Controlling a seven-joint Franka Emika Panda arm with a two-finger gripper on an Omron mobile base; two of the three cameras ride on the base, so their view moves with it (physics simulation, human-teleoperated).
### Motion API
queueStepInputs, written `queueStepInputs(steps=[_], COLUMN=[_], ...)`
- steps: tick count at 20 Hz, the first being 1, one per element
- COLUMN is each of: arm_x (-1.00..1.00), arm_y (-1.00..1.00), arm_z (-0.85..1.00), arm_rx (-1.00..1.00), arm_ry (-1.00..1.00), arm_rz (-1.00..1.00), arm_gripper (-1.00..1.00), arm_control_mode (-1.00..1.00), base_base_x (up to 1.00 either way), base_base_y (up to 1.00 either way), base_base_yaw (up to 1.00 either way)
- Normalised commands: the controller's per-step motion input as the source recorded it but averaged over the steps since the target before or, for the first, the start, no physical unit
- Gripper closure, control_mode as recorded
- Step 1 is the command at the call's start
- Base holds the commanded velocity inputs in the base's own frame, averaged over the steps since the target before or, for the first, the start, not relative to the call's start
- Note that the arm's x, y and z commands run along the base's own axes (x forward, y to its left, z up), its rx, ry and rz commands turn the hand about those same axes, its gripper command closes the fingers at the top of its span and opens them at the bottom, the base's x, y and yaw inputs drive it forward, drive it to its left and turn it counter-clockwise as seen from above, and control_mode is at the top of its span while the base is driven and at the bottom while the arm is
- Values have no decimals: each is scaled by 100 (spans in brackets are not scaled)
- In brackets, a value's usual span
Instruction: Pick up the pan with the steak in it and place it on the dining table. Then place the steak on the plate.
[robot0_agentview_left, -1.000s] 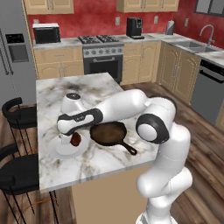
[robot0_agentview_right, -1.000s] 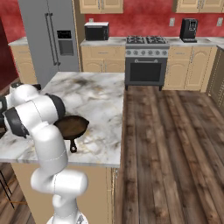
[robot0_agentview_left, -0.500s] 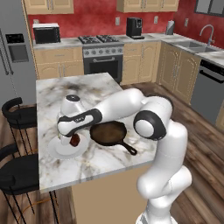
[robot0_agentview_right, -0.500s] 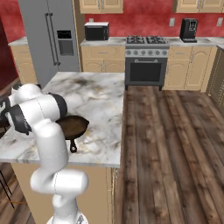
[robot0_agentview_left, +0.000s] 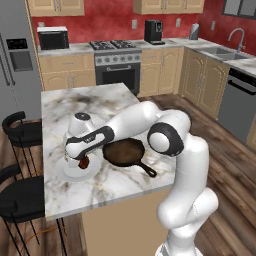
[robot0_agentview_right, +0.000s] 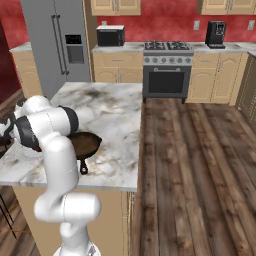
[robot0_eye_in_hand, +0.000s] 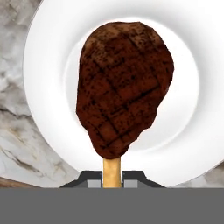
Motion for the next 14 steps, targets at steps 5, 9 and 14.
queueStepInputs(steps=[5,9,14], arm_x=[7,7,0], arm_y=[15,18,10], arm_z=[-11,-14,-10], arm_rx=[0,0,0], arm_ry=[-1,-2,0], arm_rz=[-2,-3,-1], arm_gripper=[100,100,100], arm_control_mode=[-100,-100,-100], base_base_x=[0,0,0], base_base_y=[0,0,0], base_base_yaw=[0,0,0])
